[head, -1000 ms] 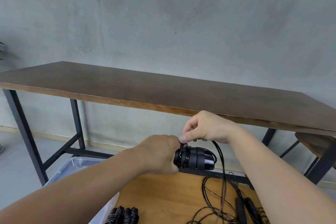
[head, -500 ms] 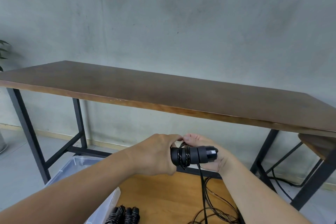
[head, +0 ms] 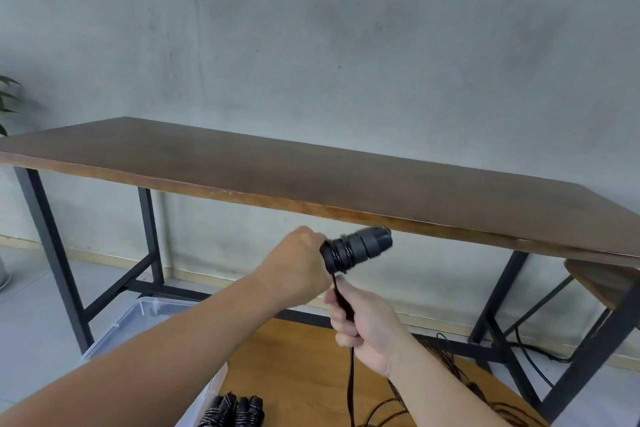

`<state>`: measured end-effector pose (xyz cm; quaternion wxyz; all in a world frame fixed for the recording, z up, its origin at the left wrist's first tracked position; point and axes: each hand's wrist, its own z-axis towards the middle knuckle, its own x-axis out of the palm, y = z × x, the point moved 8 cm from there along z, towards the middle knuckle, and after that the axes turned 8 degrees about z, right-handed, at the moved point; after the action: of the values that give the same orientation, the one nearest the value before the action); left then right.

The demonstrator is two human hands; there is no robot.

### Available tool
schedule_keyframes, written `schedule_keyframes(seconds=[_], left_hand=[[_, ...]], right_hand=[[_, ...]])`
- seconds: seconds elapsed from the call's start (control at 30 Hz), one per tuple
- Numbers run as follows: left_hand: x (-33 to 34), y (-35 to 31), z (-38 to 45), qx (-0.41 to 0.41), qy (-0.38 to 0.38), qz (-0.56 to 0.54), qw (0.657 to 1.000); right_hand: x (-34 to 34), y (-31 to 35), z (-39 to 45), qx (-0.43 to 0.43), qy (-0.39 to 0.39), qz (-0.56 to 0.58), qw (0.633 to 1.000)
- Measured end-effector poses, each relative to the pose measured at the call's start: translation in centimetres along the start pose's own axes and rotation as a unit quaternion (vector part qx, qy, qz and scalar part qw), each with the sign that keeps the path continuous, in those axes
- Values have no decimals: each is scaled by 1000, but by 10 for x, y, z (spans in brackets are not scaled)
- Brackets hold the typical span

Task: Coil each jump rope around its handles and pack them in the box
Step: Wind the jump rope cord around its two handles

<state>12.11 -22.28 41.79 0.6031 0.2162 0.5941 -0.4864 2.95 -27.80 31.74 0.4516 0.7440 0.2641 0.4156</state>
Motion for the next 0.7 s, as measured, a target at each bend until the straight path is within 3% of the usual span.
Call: schedule_keyframes(seconds=[0.1, 0.17, 0.27, 0.37, 0.5, 0.6, 0.7], left_hand=[[0, 10, 10, -20, -27, 57, 998], [4, 10, 11, -14, -32, 111, 993], [9, 0, 9, 33, -43, 243, 969], [19, -7, 6, 73, -38, 344, 935], [34, -22, -6, 125, -13, 381, 916], [42, -34, -17, 169, 14, 348, 922], [35, -37, -25, 170, 10, 217, 961]], right_hand=[[8, -2, -11, 0, -27, -119, 993], [16, 5, -17, -17, -38, -250, 967], [23, 23, -27, -46, -42, -443, 894], [30, 46, -37, -86, -34, -597, 797], [45, 72, -48, -111, -19, -680, 725], [48, 98, -50, -131, -12, -685, 717], [34, 118, -45, -125, 9, -628, 768]])
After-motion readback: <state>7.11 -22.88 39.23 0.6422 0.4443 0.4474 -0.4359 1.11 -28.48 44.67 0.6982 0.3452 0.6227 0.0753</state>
